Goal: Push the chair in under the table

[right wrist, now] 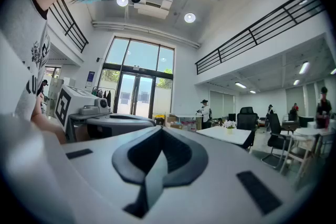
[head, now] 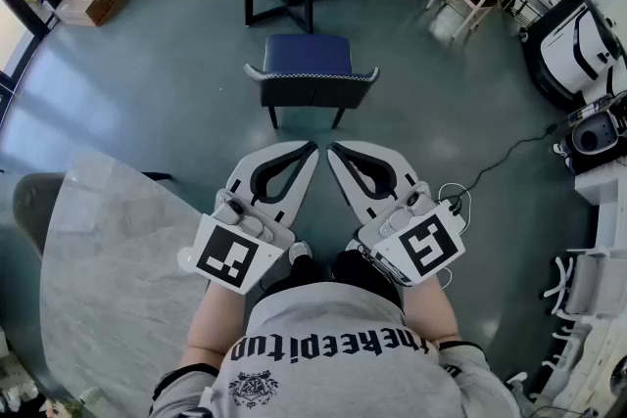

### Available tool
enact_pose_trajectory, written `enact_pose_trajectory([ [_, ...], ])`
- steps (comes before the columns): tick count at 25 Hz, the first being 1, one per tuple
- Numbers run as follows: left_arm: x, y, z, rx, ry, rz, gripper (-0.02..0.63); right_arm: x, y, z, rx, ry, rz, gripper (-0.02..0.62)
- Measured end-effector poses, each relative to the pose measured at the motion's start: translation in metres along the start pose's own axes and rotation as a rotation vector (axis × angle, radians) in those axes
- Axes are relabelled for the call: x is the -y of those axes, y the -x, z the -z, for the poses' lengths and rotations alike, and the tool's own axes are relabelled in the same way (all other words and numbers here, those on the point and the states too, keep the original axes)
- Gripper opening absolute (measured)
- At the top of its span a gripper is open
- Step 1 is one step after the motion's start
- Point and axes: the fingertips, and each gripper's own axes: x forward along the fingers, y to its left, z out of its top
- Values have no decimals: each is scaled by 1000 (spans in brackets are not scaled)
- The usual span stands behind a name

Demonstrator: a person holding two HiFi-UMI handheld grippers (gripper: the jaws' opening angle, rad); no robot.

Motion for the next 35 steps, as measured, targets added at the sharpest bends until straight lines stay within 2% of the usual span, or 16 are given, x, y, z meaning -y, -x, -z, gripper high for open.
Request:
enact_pose_trajectory([
  [6, 3, -4, -6, 10, 1, 9, 15, 2, 4, -4, 0, 7, 9, 9],
  [19, 23, -13, 3, 7, 18, 80, 15, 3, 26, 4, -13, 11, 81, 11],
  [22, 24, -21, 9, 0, 6, 72, 15, 12, 29, 10, -3, 23, 94, 11],
  [30, 11, -48, 24, -24, -20, 29, 15, 42, 19, 27, -17, 10, 54, 11],
  [35, -8, -72, 26, -31, 0, -19, 15, 68, 5, 31, -24, 13, 12, 11],
])
